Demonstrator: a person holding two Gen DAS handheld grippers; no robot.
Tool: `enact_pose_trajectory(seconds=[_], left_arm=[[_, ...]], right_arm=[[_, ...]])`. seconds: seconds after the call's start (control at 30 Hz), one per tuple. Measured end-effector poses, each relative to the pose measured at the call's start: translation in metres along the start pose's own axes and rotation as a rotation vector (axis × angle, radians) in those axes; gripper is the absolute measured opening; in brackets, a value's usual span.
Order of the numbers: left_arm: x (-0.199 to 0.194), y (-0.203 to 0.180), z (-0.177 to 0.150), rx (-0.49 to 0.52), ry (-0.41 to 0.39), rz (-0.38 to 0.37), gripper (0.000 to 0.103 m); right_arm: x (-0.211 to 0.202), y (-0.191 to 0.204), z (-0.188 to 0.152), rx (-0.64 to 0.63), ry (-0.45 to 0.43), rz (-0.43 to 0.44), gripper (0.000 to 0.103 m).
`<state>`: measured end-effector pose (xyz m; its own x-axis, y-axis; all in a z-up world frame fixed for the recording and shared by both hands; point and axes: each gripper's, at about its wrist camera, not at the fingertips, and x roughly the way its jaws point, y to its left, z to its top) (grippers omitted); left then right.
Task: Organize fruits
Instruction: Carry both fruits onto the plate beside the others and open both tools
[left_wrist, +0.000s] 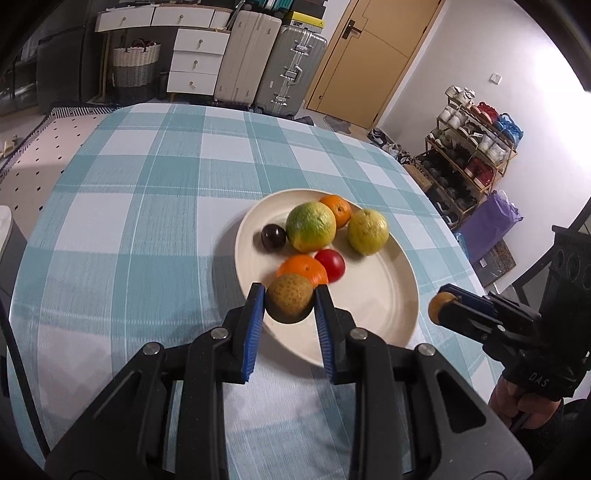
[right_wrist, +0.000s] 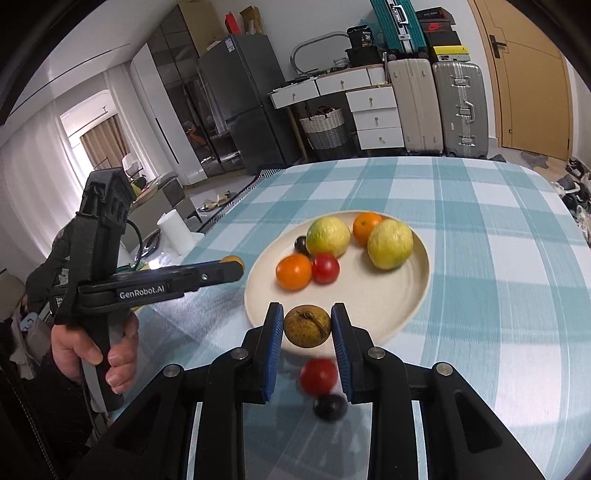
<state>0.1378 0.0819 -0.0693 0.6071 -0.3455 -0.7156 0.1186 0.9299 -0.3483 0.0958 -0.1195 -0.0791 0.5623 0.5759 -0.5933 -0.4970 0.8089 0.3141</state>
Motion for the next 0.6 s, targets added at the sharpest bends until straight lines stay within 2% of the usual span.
enact_pose_trajectory(seconds=[0.27, 0.6], left_arm=[[0.022, 0.011, 0.022, -0.023, 0.023, 0.006, 0.024], [0.043, 0.018, 0.034, -0.025, 0.051, 0.002, 0.024]], right_arm=[[0.028, -0.011, 0.030, -0.010, 0.014, 0.011, 0.027], [0.062, -0.024, 0.054, -0.026, 0.033, -0.021, 0.027]])
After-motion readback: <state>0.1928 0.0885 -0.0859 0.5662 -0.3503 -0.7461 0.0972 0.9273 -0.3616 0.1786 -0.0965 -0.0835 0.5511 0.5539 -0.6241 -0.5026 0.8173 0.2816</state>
